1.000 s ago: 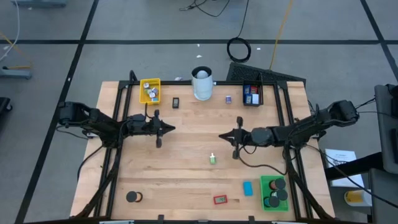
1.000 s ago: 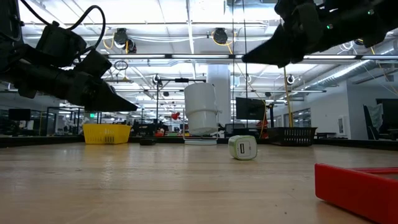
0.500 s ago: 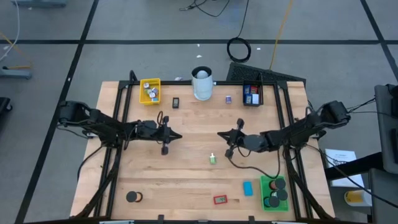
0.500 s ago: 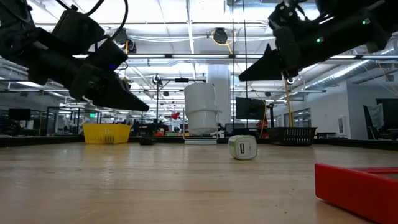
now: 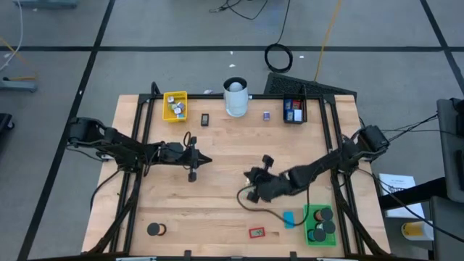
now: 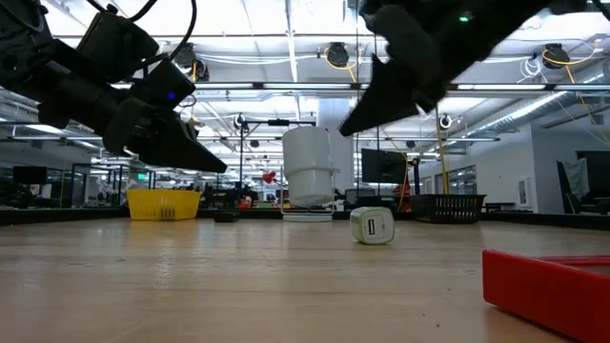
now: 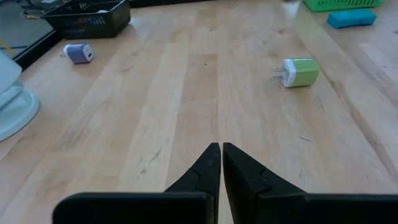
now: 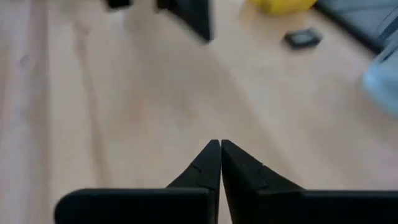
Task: Pick & Place Office items
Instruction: Put the green charger adapter into the yellow bin
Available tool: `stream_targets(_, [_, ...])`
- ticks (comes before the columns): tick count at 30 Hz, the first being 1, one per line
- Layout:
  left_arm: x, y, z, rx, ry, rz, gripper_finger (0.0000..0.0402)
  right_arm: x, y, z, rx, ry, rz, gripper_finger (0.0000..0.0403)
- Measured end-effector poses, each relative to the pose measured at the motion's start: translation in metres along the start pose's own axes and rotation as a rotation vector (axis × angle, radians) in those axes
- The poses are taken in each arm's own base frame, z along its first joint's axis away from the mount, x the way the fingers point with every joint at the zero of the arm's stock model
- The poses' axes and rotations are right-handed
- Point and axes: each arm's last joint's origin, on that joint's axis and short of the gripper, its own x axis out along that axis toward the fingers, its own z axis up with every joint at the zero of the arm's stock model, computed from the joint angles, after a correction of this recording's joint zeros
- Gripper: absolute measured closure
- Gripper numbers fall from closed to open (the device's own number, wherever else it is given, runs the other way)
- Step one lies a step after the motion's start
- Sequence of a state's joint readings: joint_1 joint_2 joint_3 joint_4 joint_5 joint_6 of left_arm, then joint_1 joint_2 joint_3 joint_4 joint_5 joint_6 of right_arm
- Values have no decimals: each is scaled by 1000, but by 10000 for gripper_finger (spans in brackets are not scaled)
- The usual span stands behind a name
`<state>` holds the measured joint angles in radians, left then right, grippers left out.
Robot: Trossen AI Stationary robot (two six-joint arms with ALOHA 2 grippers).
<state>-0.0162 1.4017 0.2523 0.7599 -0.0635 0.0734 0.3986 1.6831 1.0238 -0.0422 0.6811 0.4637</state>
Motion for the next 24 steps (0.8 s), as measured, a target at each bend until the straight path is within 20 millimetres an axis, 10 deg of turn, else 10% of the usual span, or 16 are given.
stream_targets(16, [0,0,-1,5,9,3,376,11,30,-33,182,212,-43,156])
stream_targets(24, [0,0,-1,8,10,10,376,22,32,-41,222,218,-56,113])
